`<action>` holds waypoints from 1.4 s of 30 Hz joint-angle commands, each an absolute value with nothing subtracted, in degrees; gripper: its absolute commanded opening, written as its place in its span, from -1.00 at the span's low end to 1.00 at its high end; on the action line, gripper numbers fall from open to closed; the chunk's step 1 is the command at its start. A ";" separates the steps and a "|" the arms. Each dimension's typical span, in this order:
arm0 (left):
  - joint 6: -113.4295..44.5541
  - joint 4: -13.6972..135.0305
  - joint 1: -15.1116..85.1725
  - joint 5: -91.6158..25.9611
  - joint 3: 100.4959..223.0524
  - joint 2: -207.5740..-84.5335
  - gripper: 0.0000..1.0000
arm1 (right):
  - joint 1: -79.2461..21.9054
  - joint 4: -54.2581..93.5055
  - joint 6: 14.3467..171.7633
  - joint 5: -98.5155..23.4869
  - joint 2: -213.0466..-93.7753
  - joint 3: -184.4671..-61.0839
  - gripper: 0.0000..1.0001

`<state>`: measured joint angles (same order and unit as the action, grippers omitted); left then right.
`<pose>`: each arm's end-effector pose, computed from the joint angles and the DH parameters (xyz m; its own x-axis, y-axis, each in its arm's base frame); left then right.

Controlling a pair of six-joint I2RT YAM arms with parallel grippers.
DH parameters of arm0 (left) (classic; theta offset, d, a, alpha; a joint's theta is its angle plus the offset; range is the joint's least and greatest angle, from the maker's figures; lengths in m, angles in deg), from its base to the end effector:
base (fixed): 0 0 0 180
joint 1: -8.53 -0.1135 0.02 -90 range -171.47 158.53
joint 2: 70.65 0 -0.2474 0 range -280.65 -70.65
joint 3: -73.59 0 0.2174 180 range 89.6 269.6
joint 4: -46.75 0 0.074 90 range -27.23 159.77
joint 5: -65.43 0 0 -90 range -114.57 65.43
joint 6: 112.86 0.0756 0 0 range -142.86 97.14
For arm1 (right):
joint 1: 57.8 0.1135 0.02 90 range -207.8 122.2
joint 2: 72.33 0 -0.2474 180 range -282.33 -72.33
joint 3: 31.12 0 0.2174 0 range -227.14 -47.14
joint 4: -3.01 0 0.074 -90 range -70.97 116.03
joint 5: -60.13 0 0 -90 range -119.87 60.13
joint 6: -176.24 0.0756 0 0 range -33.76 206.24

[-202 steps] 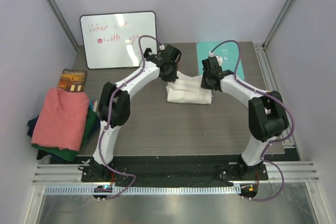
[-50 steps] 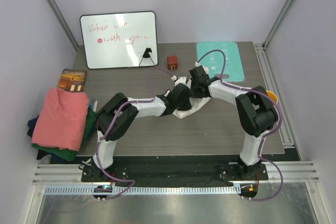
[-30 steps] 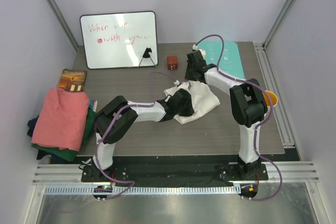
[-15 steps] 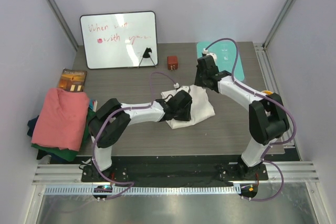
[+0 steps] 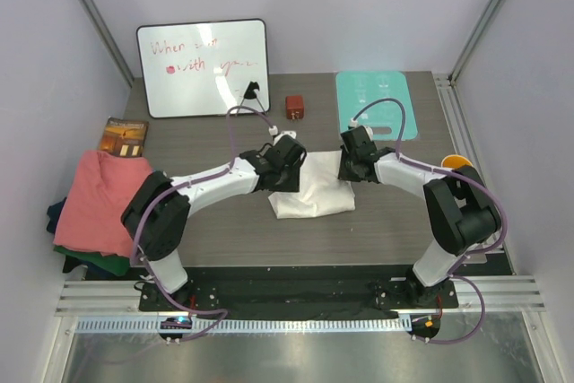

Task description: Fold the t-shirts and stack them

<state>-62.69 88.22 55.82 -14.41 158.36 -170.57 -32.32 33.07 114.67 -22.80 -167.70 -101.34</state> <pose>0.2500 -0.2512 0.1765 -0.8561 -0.0021 -0.5169 0.1421 0.9605 -0.2393 0.2974 0.1314 0.1450 -0.8250 0.1302 -0.5499 0.0333 0.9826 0.1827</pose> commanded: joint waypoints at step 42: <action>-66.63 87.45 47.64 -6.91 140.57 -164.00 -0.25 | -32.13 38.26 113.76 -19.15 -160.23 -99.76 -0.53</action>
